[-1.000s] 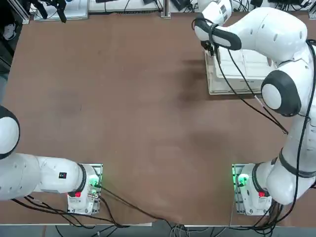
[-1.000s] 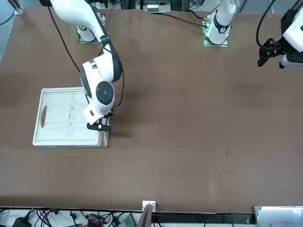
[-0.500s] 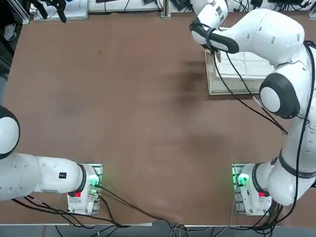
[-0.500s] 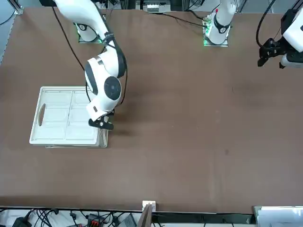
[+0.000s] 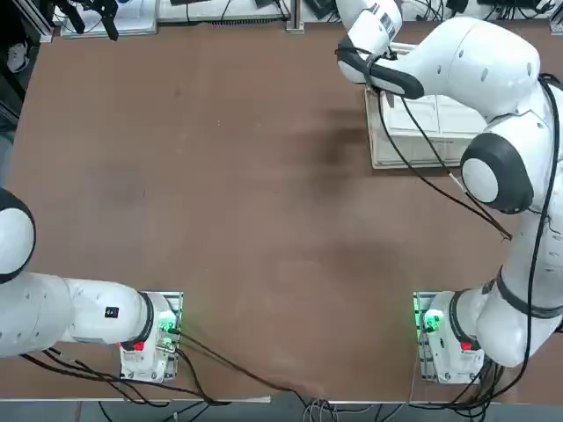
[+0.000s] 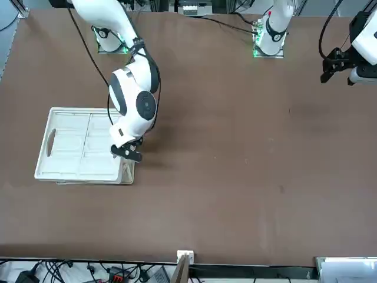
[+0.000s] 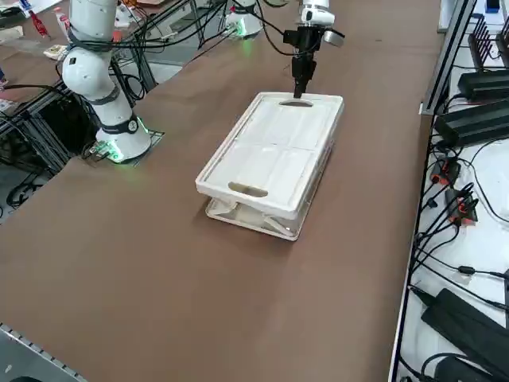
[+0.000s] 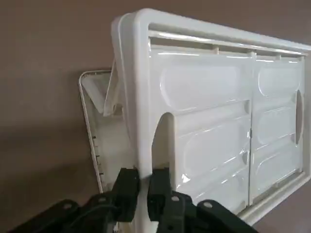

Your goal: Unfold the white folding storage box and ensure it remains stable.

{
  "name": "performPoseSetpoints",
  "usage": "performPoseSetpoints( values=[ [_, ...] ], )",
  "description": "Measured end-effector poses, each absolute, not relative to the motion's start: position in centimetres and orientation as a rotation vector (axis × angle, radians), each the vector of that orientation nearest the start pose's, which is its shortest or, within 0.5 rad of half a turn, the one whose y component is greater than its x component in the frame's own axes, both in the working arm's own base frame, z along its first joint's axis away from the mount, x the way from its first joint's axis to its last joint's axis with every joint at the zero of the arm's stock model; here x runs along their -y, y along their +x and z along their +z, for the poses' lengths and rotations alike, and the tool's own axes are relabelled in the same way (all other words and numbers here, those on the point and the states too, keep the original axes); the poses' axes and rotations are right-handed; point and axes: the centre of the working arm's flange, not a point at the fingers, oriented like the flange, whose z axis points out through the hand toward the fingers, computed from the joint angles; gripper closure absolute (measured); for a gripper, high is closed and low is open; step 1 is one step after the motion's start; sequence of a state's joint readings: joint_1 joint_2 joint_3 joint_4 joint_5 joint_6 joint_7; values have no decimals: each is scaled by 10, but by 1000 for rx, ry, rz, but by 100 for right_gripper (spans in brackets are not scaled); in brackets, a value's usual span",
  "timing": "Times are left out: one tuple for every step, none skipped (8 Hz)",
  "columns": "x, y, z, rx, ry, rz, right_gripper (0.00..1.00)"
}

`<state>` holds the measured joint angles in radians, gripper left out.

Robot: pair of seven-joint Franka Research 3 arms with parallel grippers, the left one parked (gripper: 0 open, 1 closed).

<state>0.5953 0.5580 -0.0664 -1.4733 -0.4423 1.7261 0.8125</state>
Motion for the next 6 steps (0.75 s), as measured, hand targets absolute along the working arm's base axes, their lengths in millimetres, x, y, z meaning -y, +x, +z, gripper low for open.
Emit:
performPoseSetpoints(
  values=[
    [-313,600,345,186,2583,85,86],
    [-313,602,350,188,2581,102,86],
    [-314,603,354,190,2582,115,86],
    [-315,605,358,195,2583,128,86],
    [-316,607,362,206,2583,145,86],
    [-316,608,363,218,2580,158,86]
  ],
)
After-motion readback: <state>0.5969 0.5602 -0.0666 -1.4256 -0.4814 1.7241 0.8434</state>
